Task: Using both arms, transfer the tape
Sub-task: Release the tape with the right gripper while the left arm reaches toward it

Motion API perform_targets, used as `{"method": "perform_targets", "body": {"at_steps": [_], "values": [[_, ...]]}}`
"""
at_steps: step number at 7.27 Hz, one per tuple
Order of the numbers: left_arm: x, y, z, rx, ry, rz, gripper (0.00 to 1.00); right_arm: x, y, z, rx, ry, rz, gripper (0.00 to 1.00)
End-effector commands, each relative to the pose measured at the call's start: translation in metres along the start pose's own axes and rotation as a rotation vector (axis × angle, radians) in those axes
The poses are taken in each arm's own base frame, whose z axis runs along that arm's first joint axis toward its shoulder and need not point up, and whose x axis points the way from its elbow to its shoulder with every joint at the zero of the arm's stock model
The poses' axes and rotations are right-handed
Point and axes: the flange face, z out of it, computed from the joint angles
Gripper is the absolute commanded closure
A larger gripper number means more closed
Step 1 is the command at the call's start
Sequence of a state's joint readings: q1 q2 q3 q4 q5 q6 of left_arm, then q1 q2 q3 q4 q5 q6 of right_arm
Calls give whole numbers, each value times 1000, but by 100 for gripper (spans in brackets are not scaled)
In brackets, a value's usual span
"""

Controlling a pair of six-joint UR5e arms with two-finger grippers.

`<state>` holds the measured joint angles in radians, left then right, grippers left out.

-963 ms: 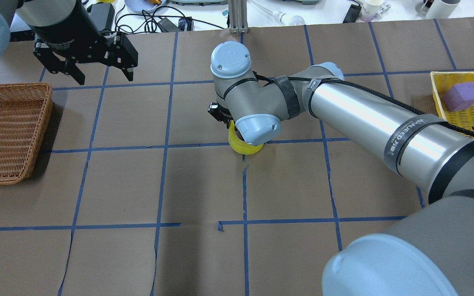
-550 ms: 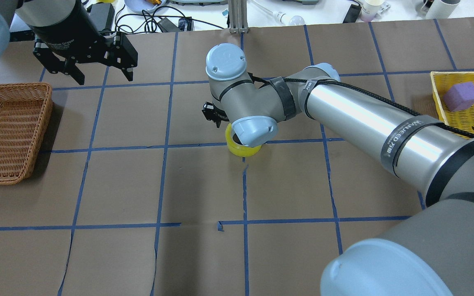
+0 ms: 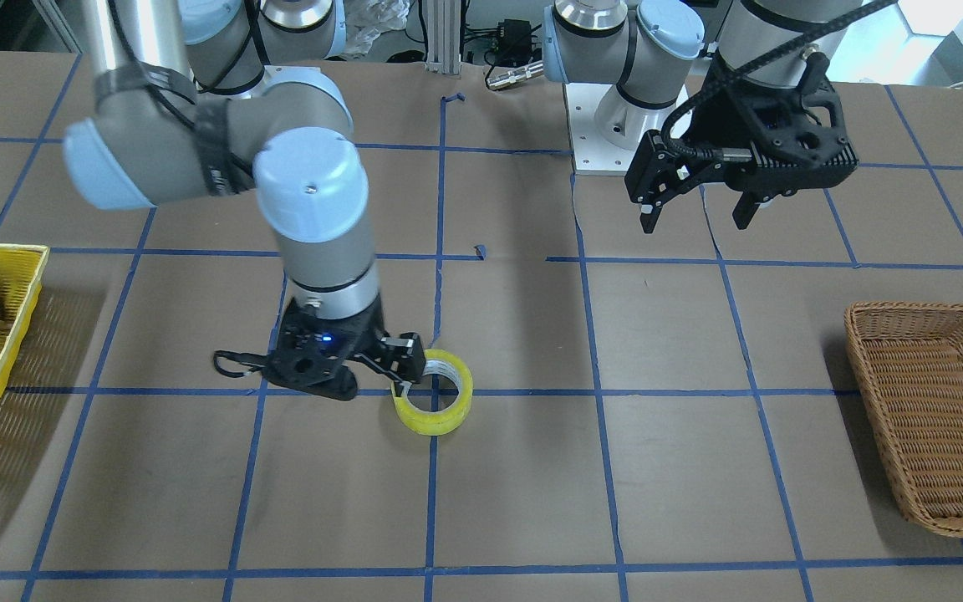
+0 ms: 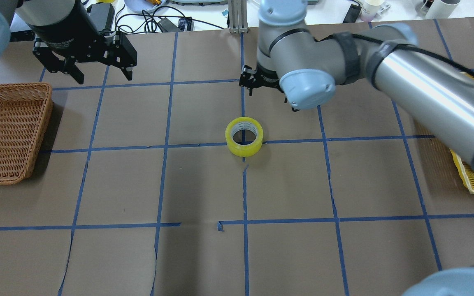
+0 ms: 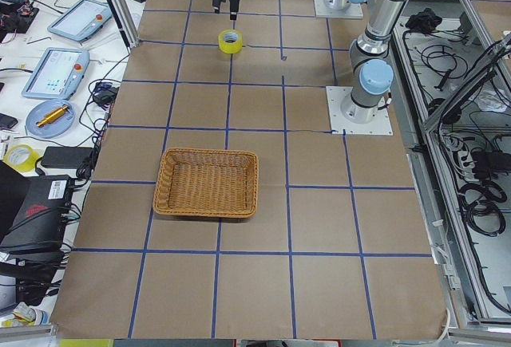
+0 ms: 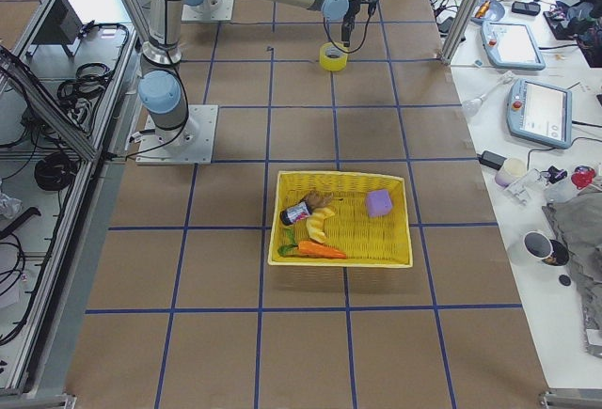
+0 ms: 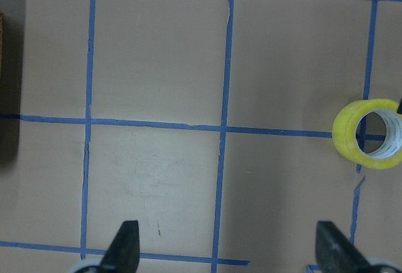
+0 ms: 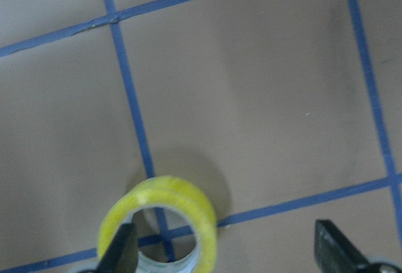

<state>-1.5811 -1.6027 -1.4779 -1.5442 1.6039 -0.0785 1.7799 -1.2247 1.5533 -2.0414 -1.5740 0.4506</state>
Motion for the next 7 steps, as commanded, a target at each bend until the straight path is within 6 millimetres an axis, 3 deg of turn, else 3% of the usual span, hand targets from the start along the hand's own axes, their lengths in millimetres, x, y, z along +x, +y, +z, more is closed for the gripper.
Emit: {"method": "perform_targets", "body": {"at_steps": [1, 2, 3, 4, 5, 6, 7], "values": [[11, -23, 53, -16, 7, 7, 0, 111, -18, -75, -35, 73, -97, 0], [47, -19, 95, 7, 30, 15, 0, 152, -14, -97, -80, 161, -172, 0], [89, -14, 138, 40, 47, -33, 0, 158, -11, -110, -66, 167, -189, 0], [112, -24, 177, 48, 62, -65, 0, 159, -6, -112, -92, 167, -190, 0], [146, -17, 210, 7, 68, -41, 6, 160, -2, -128, -90, 166, -188, 0], [174, -14, 242, 10, 74, -9, 10, 157, 4, -131, -93, 152, -192, 0], [196, -11, 261, 26, 86, -15, 9, 151, 7, -129, -103, 114, -195, 0]]}}
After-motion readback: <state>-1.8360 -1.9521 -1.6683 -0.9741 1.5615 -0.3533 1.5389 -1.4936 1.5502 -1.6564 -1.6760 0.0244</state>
